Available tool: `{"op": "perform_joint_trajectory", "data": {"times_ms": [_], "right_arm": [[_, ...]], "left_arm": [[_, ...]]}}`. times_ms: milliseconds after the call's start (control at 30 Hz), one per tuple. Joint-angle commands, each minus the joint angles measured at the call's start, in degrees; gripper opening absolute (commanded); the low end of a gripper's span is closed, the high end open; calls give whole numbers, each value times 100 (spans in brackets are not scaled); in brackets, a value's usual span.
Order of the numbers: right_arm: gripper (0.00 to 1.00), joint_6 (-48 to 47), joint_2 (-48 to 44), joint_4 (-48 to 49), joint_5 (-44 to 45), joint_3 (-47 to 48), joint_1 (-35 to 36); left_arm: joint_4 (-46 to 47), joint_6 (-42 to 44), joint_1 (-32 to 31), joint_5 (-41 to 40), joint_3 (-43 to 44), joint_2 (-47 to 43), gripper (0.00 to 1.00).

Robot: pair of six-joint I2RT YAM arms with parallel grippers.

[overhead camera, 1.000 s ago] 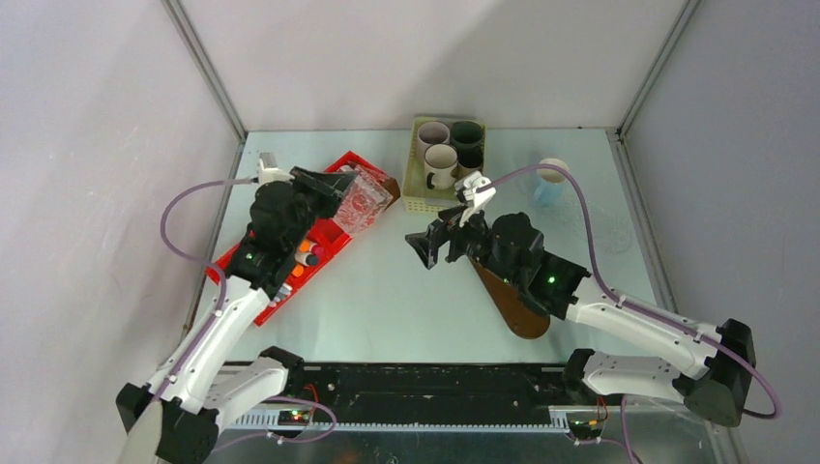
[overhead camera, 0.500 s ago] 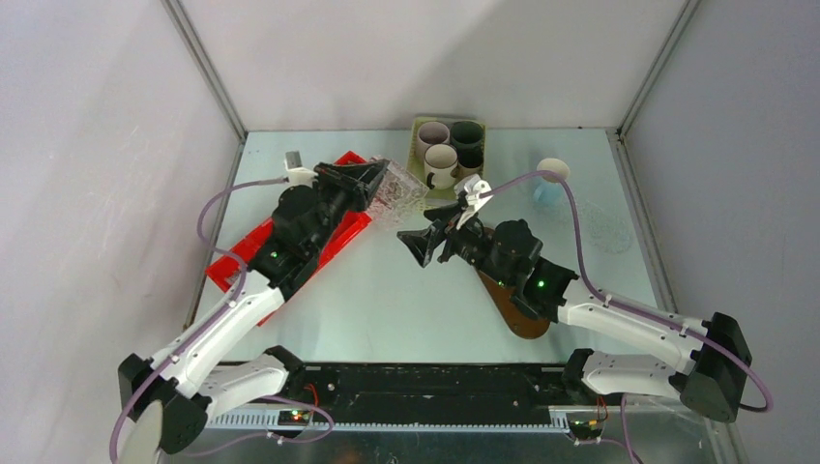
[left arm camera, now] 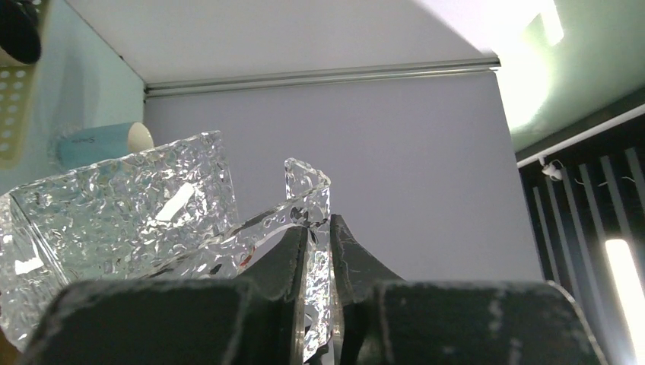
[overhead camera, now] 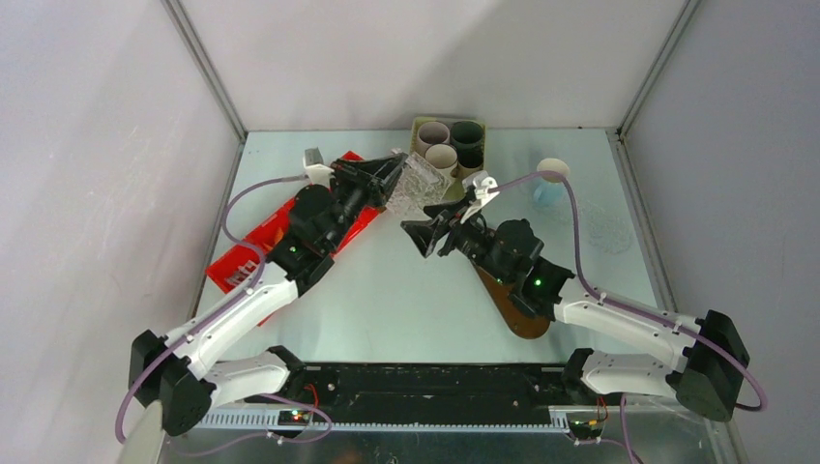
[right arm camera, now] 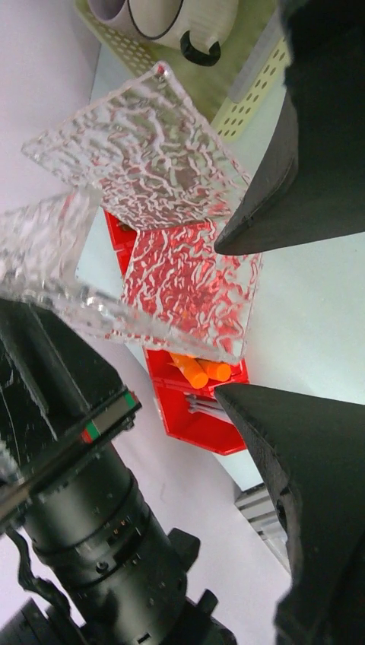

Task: Prepare toiletry sets of a toothbrush and toothpaste on the tray
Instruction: Adjust the toothpaste holder.

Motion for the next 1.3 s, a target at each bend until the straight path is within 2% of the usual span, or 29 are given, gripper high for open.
{"op": "perform_joint_trajectory", "data": {"times_ms": [0,400,467,633,700,767,800,833,867,967,1000,1133,1200,1233,1267], "right_arm": [[63,444,19,468,191,-45,-155],[49,568,68,736,42,-69,-304],[44,574,74,763,47,-69,-313],[19,569,27,716,47,-70,-345],[9,549,-30,642,47,-69,-365],[0,521,-84,577,37,-69,-376],[0,503,-120,532,10,-69,-394],[0,495,-137,492,-19,-69,-411],[0,483,-179,470,-68,-69,-438],[0,462,-285,288,-205,-69,-537],[0,444,-337,241,-314,-69,-565],[0,383,-566,-158,-694,-69,-793],[0,329,-708,-470,-928,-68,-929],[0,307,-812,-555,-1117,-68,-1033],[0,263,-861,-725,-1211,-62,-1095]], "left_arm": [[759,-210,-121,-96,12,27,0],[1264,-312,-308,-222,-74,253,0],[1344,-351,-336,-205,-77,301,0],[1451,-383,-359,-158,-88,340,3],[1461,-350,-361,-157,-105,322,10],[1459,-300,-362,-135,-132,286,22],[1459,-259,-365,-129,-142,280,26],[1452,-202,-361,-106,-171,254,35],[1439,-172,-358,-92,-184,233,39],[1296,145,-359,-22,-222,87,61],[1101,274,-355,21,-209,40,65],[3,1330,-309,105,36,-408,82],[-709,2433,-275,86,361,-608,85],[-952,2723,-263,66,465,-668,86],[-1359,3444,-250,46,655,-783,87]]}}
